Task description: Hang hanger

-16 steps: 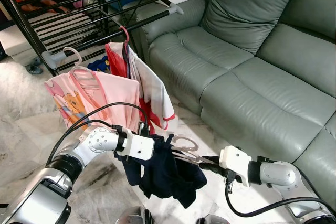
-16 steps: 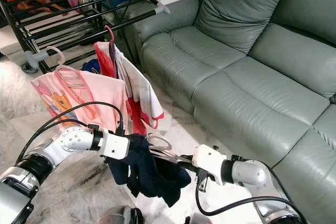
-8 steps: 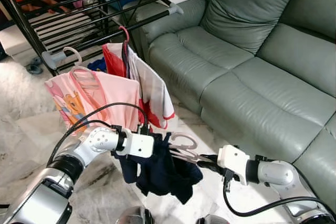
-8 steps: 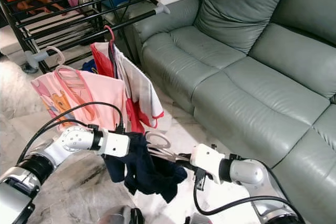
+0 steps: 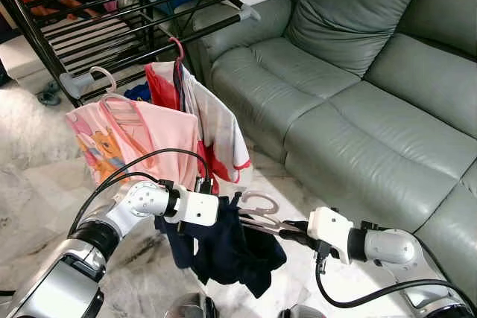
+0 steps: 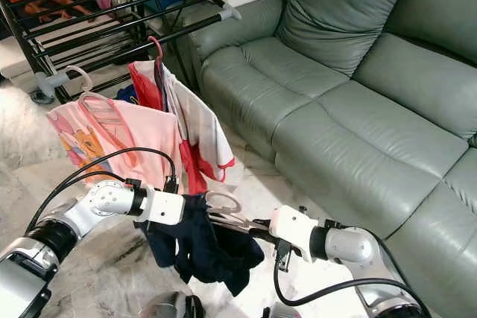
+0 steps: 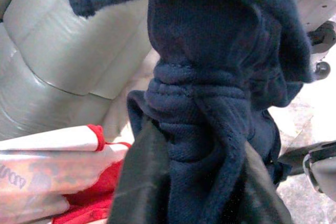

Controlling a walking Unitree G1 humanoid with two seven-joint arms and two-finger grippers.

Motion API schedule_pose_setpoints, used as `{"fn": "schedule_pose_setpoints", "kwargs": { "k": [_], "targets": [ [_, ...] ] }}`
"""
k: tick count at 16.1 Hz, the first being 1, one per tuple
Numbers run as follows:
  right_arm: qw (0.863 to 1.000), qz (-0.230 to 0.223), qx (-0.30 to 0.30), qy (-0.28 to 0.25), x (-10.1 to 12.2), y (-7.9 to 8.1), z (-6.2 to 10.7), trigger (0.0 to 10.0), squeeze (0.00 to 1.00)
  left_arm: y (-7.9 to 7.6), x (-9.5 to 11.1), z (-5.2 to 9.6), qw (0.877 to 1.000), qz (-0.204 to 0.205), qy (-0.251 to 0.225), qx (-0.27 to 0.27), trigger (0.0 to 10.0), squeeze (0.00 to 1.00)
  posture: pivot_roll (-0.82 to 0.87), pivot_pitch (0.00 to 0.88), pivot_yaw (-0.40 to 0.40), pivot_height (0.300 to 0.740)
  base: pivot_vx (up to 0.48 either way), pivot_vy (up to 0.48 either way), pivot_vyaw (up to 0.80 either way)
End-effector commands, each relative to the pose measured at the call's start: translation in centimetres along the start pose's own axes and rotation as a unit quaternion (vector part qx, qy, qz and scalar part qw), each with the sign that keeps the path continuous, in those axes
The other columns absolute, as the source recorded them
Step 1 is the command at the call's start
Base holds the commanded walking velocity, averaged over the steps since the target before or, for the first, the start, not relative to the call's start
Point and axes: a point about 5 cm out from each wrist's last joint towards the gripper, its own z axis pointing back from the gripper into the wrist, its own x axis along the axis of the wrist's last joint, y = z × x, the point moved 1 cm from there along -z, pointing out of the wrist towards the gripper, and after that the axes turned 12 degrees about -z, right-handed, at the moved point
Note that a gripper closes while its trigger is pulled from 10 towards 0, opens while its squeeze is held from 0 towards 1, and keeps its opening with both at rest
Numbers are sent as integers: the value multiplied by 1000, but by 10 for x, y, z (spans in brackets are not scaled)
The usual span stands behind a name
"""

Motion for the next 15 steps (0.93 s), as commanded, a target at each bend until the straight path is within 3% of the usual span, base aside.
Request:
{"fn": "schedule_pose_setpoints", "kwargs": {
  "k": [1,4,5,10,12,13,15],
  "targets": [
    [999,21,2,-28,13,-2,-4,10000,0,1,0,0,1000,-2,2,-12,0,0,-31,0,48,740,0,0,0],
    [999,22,3,-27,13,-2,-5,10000,0,2,-1,0,1000,12,-3,-4,0,0,-31,0,48,740,0,0,0],
    [1000,8,17,-22,11,0,-6,10000,1000,2,0,-1,1000,22,-8,9,0,0,-28,0,48,740,0,0,0],
    [998,-6,60,-2,10,3,-6,10000,1000,1,-4,0,999,47,-4,25,0,0,-26,0,42,740,0,0,0],
    [996,11,88,22,14,2,1,10000,1000,2,-7,1,997,64,1,38,0,0,-24,0,44,740,0,0,0],
    [996,13,92,16,24,-3,7,10000,1000,1,-11,3,996,73,14,42,0,0,-24,0,47,740,0,0,0],
    [996,-11,45,-75,62,-25,21,10000,1000,4,-22,7,990,115,46,74,0,0,-28,0,53,740,0,0,0]
  ]
}}
